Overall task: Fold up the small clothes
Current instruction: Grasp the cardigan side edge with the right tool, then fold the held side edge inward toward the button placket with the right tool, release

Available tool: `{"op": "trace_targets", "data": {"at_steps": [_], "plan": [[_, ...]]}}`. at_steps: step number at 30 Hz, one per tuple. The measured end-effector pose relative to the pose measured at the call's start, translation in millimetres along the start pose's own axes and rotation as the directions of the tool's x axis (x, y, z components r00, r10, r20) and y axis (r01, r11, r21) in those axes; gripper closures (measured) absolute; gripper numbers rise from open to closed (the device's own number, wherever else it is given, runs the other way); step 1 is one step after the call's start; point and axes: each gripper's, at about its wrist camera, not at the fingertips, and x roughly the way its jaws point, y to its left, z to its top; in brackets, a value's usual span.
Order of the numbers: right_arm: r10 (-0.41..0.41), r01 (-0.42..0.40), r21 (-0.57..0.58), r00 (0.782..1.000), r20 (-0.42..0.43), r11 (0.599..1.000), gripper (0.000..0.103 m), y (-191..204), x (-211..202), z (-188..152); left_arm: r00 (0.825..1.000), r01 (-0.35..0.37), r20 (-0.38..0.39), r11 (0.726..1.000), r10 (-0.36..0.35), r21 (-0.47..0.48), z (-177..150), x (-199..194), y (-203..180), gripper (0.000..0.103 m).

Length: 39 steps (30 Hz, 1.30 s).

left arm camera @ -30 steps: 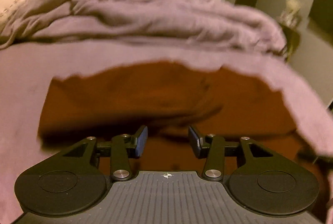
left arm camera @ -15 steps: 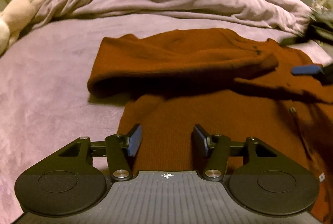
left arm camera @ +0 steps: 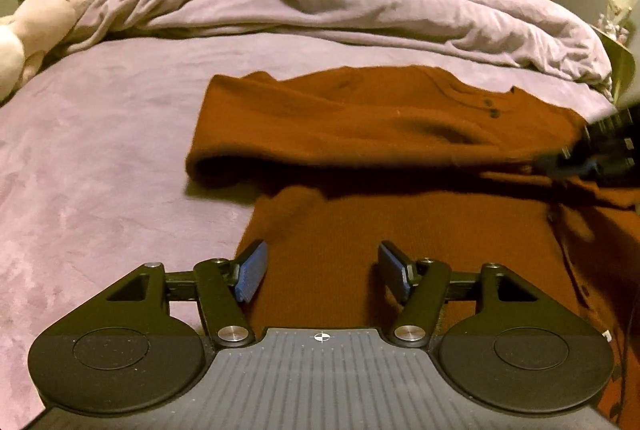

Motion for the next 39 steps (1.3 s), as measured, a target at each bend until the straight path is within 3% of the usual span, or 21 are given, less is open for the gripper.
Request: {"op": "trace_targets", "data": {"at_steps": [3,5,7,9,13,14,19,20,22,24,27,31,37,39], "plan": [[0.021,-0.021,-0.018,1.0,0.013,1.0,0.087,-8,-10,-4,1.0,-0.004,0.0,1.0,0.004,-0.008,3,-1,1,0.032],[0.064,-0.065,0.053,0.998,0.014,0.996,0.065,-16,-11,-1,1.0,-0.005,-0.006,1.0,0.005,-0.009,4,0,0,0.032],[0.095,-0.099,0.115,0.995,0.043,0.988,0.054,-21,-11,7,1.0,-0.003,-0.011,1.0,0.003,-0.006,3,0,-2,0.031],[0.079,-0.086,0.133,0.995,0.055,0.987,0.052,-21,-5,15,1.0,-0.002,-0.015,1.0,0.002,-0.001,2,1,-3,0.03],[0.112,-0.112,0.197,0.994,0.011,0.974,0.054,-21,16,19,1.0,0.0,-0.016,1.0,0.0,0.001,3,3,-3,0.03],[0.112,-0.114,0.172,0.994,0.017,0.978,0.069,-17,17,19,1.0,-0.003,-0.01,1.0,0.003,0.001,4,3,-3,0.03],[0.107,-0.109,0.068,0.994,0.022,0.992,0.086,3,21,15,0.999,-0.03,0.011,0.999,0.031,-0.016,16,7,1,0.026],[0.084,-0.085,0.052,0.996,0.019,0.995,0.1,5,23,14,1.0,-0.029,0.009,0.999,0.03,-0.022,19,9,1,0.026],[0.035,-0.035,-0.003,0.998,0.056,0.999,0.1,10,16,12,1.0,-0.028,0.004,0.999,0.029,-0.031,24,12,0,0.027],[0.004,0.008,-0.071,0.988,0.156,0.997,0.1,19,-4,13,1.0,-0.029,0.008,0.999,0.029,-0.029,29,15,-3,0.027],[-0.075,0.126,-0.142,0.944,0.321,0.982,0.1,17,-42,14,0.999,-0.043,0.029,0.999,0.043,0.003,37,20,-12,0.027],[-0.202,0.268,-0.13,0.903,0.379,0.955,0.1,-14,-65,15,0.999,-0.047,0.014,0.998,0.047,0.029,46,37,-25,0.026],[-0.234,0.243,-0.009,0.944,0.231,0.97,0.098,-71,-59,14,0.998,-0.054,-0.039,0.998,0.056,0.043,49,61,-34,0.025],[-0.2,0.199,0.026,0.958,0.206,0.98,0.087,-79,-54,8,0.998,-0.052,-0.041,0.998,0.054,0.035,48,62,-33,0.024]]}}
